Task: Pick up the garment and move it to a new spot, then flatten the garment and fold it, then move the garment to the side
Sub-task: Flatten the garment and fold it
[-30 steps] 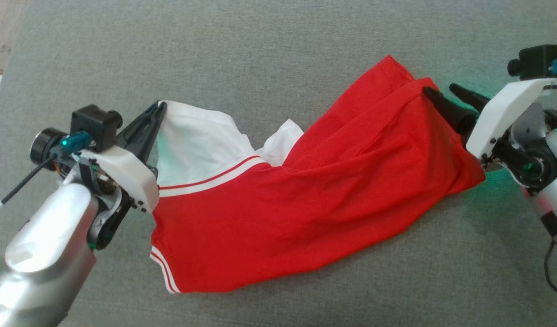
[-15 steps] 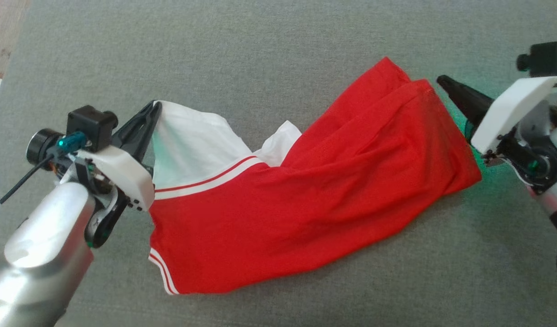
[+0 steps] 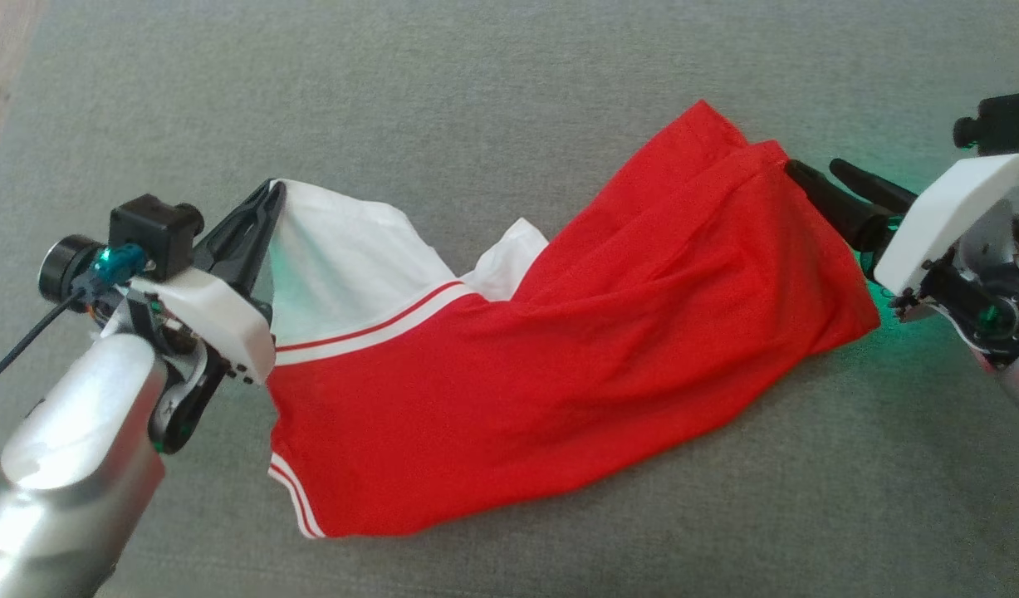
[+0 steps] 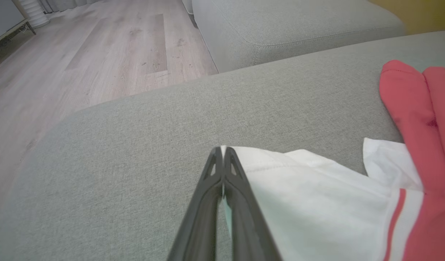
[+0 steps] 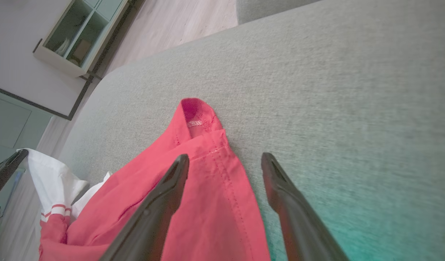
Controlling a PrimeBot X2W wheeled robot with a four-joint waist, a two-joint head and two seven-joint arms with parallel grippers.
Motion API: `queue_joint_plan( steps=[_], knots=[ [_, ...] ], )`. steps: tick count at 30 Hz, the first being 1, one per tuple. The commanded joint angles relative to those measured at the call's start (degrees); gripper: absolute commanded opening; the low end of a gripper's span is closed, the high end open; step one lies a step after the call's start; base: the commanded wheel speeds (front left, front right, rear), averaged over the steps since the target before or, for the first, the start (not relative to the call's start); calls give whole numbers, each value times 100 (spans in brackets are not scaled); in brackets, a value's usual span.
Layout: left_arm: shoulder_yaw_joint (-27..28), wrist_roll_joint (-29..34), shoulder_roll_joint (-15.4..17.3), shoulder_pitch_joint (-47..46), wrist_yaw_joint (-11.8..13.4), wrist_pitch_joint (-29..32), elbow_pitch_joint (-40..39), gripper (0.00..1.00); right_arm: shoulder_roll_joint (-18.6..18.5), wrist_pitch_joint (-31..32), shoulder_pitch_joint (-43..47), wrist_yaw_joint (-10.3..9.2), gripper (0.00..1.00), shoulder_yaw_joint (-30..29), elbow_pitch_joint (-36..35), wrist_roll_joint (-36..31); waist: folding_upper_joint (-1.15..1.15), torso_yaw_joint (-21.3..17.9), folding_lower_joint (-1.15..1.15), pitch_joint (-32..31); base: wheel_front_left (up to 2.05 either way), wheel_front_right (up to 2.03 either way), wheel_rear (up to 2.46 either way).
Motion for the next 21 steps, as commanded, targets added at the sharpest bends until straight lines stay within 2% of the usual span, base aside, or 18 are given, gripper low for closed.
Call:
queue_joint_plan(
  steps=[1, 8, 9, 10, 12, 14, 21],
  knots=[
    [257, -29, 257, -291, 12, -48, -155, 0, -103, -13, -147, -4, 100, 40, -95, 49, 0, 83, 0, 57, 0, 0, 0],
    [166, -24, 167, -344, -12, -67, -122, 0, -130, -14, -298, -4, 100, 309, 34, 95, 0, 250, 0, 146, 0, 0, 0],
    [156, -23, 158, -354, -15, -72, -110, 0, -140, 16, -319, -4, 92, 351, 43, 117, 0, 263, 0, 156, 0, 0, 0],
    [149, -24, 150, -364, -17, -78, -97, 0, -151, 44, -337, -4, 57, 396, 54, 129, 0, 273, 0, 165, 0, 0, 0],
    [142, -29, 137, -381, -17, -89, -73, 0, -196, 129, -368, -4, 34, 528, 79, 101, 0, 284, 0, 178, 0, 0, 0],
    [139, -36, 132, -387, -15, -102, -49, 0, -242, 160, -396, -4, 0, 641, 108, 64, 0, 281, 0, 182, 0, 0, 0],
    [142, -46, 131, -402, -12, -224, 18, 0, -298, -82, -458, -4, 0, 704, 22, 254, 0, 197, 0, 151, 0, 0, 0]
  ],
)
